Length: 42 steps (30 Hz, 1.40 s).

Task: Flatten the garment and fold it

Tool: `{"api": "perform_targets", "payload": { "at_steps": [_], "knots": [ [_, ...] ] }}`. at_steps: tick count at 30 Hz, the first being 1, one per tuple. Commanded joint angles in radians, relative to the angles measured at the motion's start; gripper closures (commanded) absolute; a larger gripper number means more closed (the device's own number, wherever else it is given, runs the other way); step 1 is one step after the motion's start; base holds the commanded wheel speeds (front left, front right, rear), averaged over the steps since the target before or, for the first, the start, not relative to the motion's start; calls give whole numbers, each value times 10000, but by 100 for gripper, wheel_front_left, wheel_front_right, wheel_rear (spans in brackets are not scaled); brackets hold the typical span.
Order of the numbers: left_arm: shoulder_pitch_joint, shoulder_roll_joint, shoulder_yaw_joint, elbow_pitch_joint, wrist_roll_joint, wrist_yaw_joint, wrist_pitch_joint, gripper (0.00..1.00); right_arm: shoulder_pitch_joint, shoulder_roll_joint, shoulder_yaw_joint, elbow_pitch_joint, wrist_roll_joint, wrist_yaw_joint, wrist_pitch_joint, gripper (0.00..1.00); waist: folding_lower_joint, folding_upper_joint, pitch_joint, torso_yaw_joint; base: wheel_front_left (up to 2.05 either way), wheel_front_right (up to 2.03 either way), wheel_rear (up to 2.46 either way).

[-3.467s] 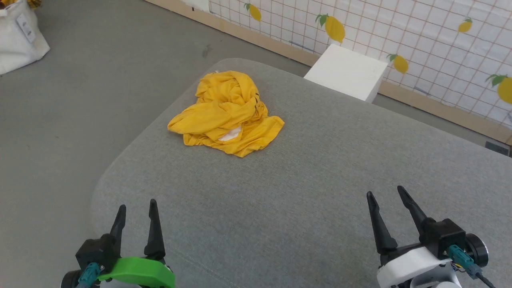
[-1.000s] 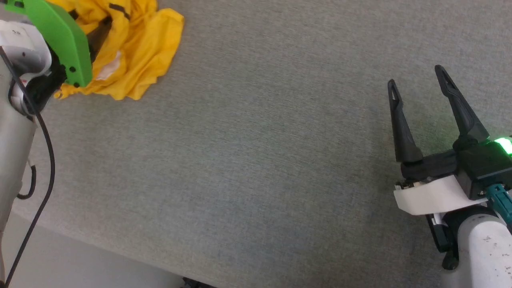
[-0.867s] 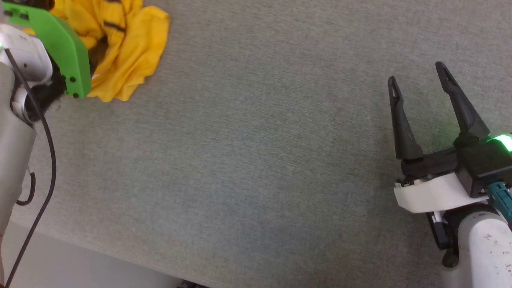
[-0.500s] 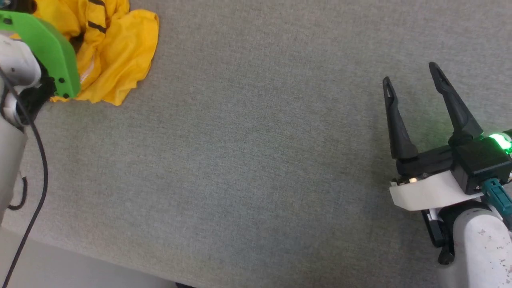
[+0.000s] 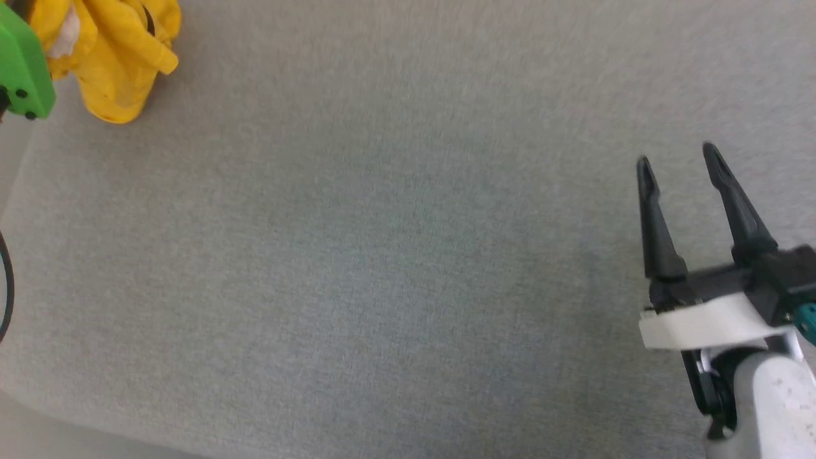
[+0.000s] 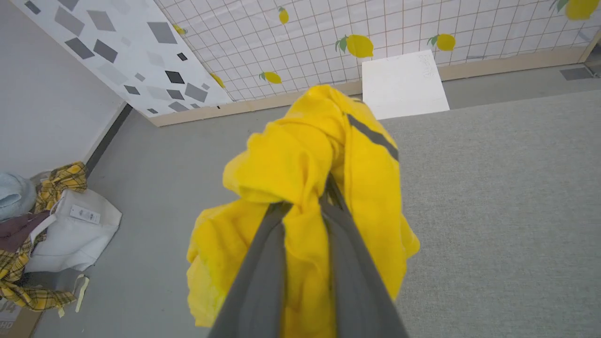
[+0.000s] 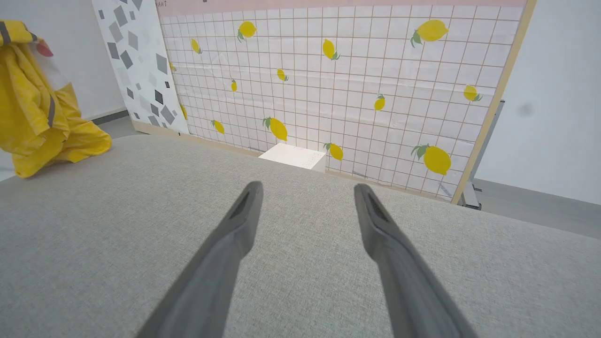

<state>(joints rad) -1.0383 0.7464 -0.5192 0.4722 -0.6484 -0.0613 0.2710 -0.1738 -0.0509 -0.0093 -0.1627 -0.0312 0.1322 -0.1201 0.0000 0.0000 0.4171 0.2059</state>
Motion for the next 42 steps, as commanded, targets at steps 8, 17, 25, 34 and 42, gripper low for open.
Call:
{"api": "perform_targets", "payload": {
  "at_steps": [8,17,25,34,42],
  "knots": [
    [-666,-31,-388,-1115,128,-280,400,100,991,6,-685,553,647,-15,-467,0,0,0,-2864,-723,0,0,0],
    [-729,-1108,-318,-2664,-985,-98,958,100,1599,6,-1470,414,808,-15,-475,0,0,0,-3746,-1365,0,0,0],
    [-520,-2348,-767,-4345,-1483,355,1333,100,1727,6,-2216,-21,781,-15,-335,0,0,0,-3769,-2007,0,0,0],
    [362,-4160,-2007,-5251,-1088,1276,973,100,1509,6,-2968,-430,900,-15,-248,0,0,0,-3203,-2534,0,0,0],
    [2314,-5009,-3271,-3620,-206,1777,-646,100,1220,7,-2908,-334,993,-15,-332,0,0,0,-2522,-3057,0,0,0]
  ]
}}
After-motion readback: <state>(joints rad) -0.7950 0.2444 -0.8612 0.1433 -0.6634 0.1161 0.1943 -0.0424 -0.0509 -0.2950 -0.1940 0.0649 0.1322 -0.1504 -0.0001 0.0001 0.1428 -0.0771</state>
